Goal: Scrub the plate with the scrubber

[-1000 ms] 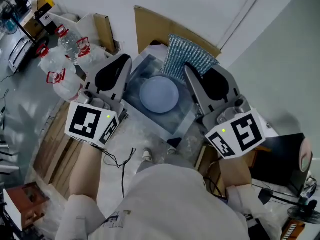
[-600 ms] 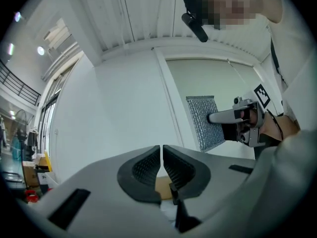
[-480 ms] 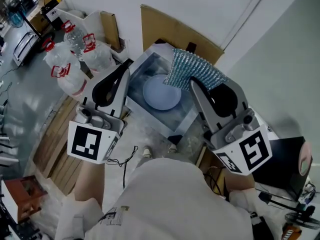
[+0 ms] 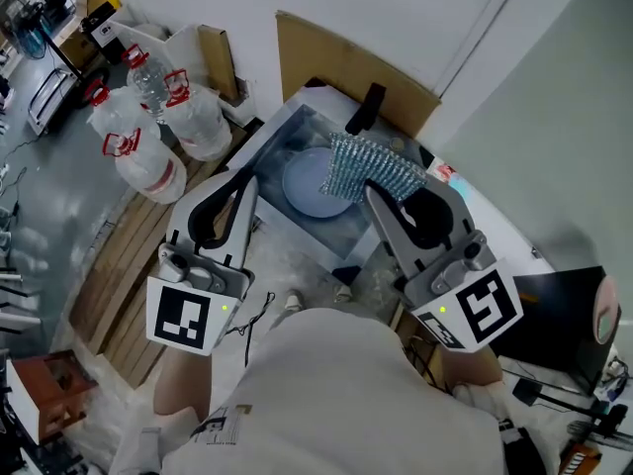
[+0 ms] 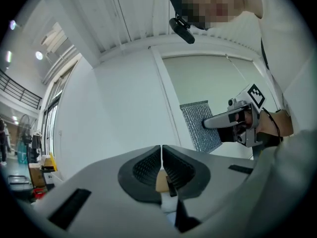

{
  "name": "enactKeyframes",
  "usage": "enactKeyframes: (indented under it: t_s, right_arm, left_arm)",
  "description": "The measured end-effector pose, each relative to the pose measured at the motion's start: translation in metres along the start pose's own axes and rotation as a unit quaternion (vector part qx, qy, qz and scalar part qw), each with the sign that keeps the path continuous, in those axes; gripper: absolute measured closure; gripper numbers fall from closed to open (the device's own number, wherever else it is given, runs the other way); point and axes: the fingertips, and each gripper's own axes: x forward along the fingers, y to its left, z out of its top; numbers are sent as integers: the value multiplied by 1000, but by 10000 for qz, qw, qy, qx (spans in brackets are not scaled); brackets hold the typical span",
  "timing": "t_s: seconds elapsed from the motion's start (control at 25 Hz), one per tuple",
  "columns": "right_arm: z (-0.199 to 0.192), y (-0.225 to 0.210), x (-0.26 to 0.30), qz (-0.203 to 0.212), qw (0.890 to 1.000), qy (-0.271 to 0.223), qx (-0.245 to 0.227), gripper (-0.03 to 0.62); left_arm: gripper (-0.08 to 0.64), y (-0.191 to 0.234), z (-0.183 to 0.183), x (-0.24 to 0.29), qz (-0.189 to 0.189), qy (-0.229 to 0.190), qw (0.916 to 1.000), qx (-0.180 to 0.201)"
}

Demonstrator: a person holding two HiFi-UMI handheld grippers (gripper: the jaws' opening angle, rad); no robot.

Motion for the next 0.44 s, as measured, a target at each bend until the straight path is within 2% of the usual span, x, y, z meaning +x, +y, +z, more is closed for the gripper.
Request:
enactKeyframes:
  t_s: [0.2,0.44]
  right_arm:
    - [-11,5,-4,33,9999,101,102,494]
    - [-18,4,-4,-53,9998,151,155,494]
  left_arm:
    - [537,-15,-17,-6,-96,237,9995,-159]
    - [538,-19,-18,-7,-160,350,9990,-233]
